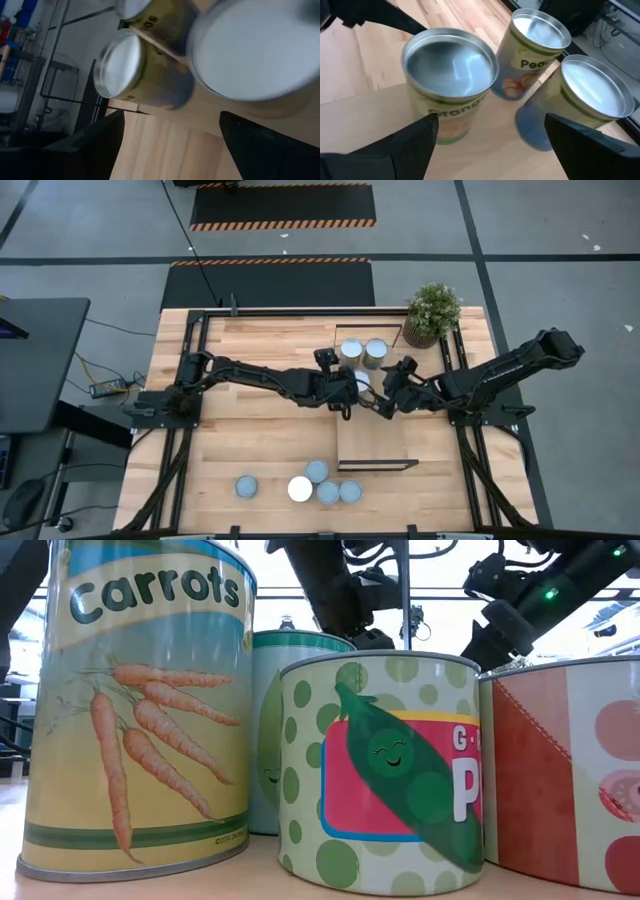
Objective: Pick and place cans onto a shelf
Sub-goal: Put the canned oranges on the shelf
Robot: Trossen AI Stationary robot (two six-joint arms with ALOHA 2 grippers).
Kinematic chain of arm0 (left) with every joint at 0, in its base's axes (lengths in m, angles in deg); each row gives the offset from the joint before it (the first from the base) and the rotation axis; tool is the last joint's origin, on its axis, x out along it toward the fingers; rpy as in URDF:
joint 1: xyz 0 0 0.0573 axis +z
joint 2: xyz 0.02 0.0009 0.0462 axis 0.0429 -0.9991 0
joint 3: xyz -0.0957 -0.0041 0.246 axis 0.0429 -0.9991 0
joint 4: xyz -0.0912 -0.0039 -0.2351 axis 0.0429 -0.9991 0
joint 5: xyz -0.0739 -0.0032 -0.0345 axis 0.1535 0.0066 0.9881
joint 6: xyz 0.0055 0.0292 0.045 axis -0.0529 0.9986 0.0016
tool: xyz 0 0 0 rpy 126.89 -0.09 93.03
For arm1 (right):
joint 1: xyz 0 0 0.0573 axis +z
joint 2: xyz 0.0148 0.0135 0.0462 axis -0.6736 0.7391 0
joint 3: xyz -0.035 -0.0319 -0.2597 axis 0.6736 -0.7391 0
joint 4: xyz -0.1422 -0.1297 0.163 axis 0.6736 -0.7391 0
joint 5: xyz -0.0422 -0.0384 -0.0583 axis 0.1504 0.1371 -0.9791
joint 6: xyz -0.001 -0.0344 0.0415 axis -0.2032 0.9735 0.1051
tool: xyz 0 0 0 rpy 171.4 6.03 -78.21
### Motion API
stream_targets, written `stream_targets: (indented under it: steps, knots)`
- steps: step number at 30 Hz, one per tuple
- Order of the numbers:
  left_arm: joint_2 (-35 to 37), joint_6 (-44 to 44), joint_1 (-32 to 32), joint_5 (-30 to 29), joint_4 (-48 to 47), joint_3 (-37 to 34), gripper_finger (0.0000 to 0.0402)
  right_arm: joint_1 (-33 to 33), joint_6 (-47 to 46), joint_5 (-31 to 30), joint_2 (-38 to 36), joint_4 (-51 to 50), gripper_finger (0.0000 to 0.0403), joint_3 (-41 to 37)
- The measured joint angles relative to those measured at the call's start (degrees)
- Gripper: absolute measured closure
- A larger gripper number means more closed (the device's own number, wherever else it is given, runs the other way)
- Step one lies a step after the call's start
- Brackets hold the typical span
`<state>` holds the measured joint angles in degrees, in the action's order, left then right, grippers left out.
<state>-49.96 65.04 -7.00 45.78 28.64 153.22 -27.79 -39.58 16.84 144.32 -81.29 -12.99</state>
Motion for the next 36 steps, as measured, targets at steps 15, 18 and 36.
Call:
stream_targets:
  steps: [15,18,36]
  knots:
    - [0.20,-0.07,-5.20,7.67,-15.96,0.02,0.0091,2.00,11.46,-0.78,0.00,0.30,0.0030,0.00]
    - [0.20,-3.81,-5.10,6.13,-20.16,0.02,0.0102,1.83,11.90,-2.27,0.00,2.76,0.0030,-0.95]
    - [0.24,-5.45,-7.24,5.77,-23.77,0.02,0.0146,-1.61,19.35,-2.62,0.00,15.72,0.0030,-3.76]
